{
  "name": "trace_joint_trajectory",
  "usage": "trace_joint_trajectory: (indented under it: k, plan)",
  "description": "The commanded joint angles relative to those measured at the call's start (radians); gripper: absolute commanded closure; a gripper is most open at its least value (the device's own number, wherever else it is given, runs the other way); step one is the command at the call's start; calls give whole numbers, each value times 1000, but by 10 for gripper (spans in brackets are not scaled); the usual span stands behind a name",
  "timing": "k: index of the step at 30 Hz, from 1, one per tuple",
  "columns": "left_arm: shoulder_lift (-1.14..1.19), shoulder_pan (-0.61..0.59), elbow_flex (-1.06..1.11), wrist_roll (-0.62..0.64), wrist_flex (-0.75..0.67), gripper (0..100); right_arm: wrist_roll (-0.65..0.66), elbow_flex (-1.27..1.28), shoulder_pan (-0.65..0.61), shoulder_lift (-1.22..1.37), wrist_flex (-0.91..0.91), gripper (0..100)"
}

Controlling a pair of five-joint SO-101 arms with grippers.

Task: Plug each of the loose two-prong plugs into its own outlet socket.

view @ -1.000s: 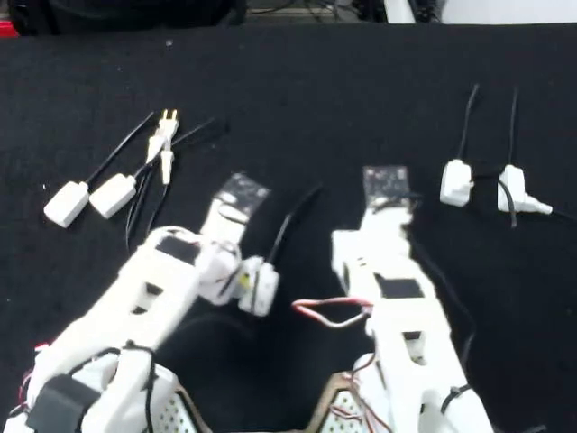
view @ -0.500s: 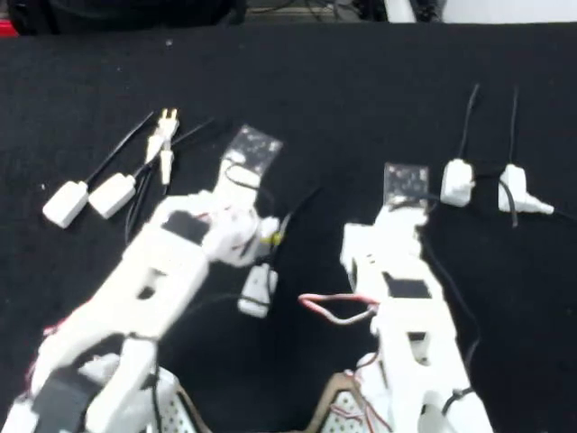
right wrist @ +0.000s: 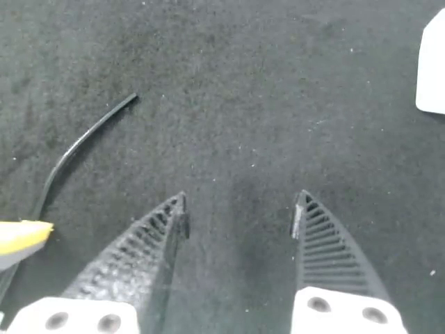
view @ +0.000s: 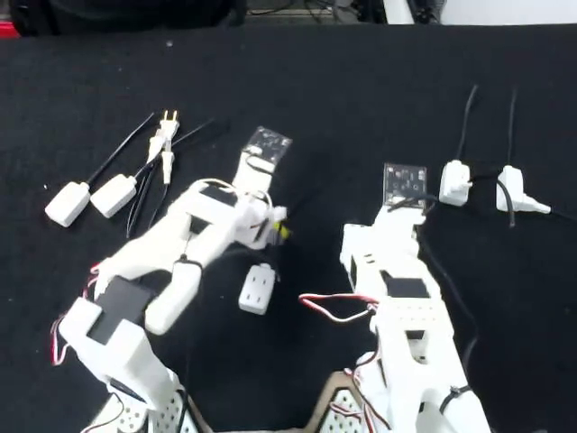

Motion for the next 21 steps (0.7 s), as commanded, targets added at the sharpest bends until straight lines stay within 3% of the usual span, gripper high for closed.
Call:
trace_joint_trajectory:
  k: [1, 6, 11, 16, 21]
  plan:
    - [2, -114, -24, 5, -14, 716, -9, -47, 17, -24, -26, 769]
    - [0, -272, 25, 2, -5, 716, -8, -45, -18, -25, -26, 769]
    - [-109, -363, 39, 0, 173, 716, -8, -45, -23, -25, -26, 769]
    - [-328, -390, 45, -15, 373, 716, -8, -44, -23, -25, -26, 769]
    - [-523, -358, 71, -144, 517, 715, -8, -45, -23, -25, -21, 769]
